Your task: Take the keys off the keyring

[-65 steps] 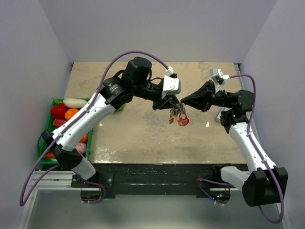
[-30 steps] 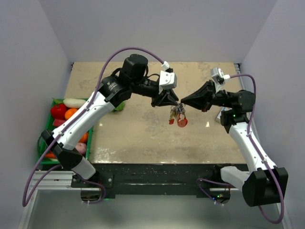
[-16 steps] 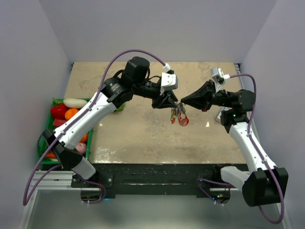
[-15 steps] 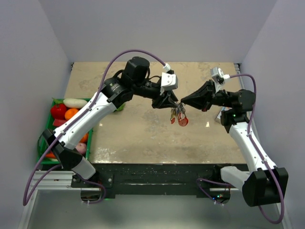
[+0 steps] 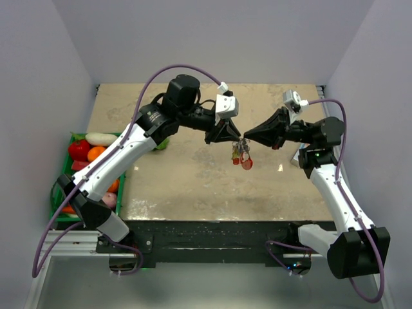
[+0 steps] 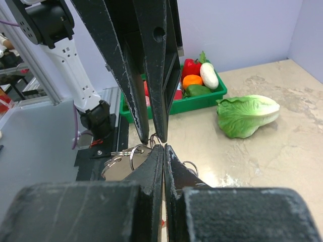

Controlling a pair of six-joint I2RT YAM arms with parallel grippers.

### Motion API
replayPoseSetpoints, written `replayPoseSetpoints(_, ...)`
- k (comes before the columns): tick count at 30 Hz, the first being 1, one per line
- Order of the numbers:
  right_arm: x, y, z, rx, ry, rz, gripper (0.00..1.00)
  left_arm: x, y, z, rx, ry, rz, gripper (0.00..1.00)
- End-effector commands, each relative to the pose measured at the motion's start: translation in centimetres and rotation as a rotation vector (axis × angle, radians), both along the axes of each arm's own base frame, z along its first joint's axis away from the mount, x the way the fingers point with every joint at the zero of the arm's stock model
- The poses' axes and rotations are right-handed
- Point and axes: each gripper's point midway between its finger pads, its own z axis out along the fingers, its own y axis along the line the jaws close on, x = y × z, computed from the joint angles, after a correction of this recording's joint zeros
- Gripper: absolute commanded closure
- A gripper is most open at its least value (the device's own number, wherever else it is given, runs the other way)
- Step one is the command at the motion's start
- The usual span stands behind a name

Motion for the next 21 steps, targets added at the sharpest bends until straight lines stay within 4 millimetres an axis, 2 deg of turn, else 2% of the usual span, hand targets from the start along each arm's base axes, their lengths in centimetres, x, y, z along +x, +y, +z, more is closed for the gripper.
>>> replayPoseSetpoints(1, -0.5, -0.2, 2.8, 0.020, -0.102, -0.017, 1.00, -0.5, 0.0, 0.7, -0.029, 0.005, -0.029, 0.80)
replayPoseSetpoints(3, -0.6, -0.2, 3.0, 0.024, -0.105, -0.017, 1.00, -0.6, 0.0, 0.5, -0.026, 0.009, -0.033, 0.73)
replayPoseSetpoints(9, -0.7, -0.2, 3.1, 0.027, -0.106, -0.013, 1.00, -0.6, -0.1, 0.1, -0.018, 0.020, -0.035, 0.70)
replayPoseSetpoints(18, -0.5, -0.2, 3.1, 0.031, -0.109, -0.022, 1.00, -0.5, -0.6, 1.1, -0.051, 0.034, -0.040, 0.74)
replayPoseSetpoints(21, -0.5, -0.2, 3.1, 0.032, -0.110, -0.022, 1.00, -0.4, -0.8, 1.0, -0.053, 0.046, -0.043, 0.78)
